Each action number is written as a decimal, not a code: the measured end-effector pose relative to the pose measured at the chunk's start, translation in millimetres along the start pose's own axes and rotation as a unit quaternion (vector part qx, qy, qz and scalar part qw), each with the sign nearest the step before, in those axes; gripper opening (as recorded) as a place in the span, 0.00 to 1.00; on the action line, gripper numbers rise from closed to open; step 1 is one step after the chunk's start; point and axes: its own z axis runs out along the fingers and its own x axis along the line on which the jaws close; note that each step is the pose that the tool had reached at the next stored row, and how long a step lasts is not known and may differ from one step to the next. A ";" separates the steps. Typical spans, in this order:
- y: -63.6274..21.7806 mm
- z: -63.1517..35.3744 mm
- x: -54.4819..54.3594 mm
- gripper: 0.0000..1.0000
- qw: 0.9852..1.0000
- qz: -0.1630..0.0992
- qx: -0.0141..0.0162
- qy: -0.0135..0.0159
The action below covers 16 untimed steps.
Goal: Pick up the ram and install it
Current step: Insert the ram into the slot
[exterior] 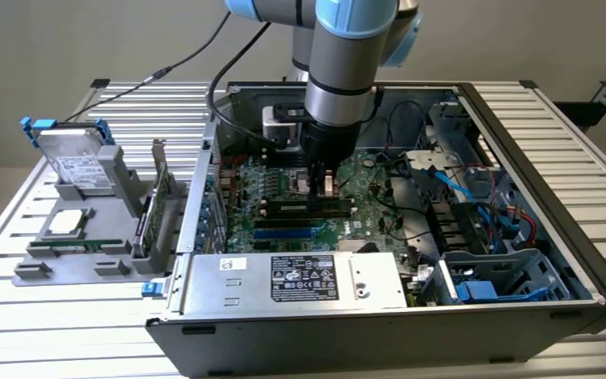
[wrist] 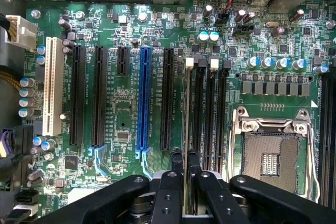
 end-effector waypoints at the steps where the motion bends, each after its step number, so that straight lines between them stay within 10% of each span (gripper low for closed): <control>1: 0.0 0.0 0.0 0.15 1.000 0.001 0.000 0.000; 16: -0.4 0.2 -0.9 0.15 1.000 0.008 -0.001 0.000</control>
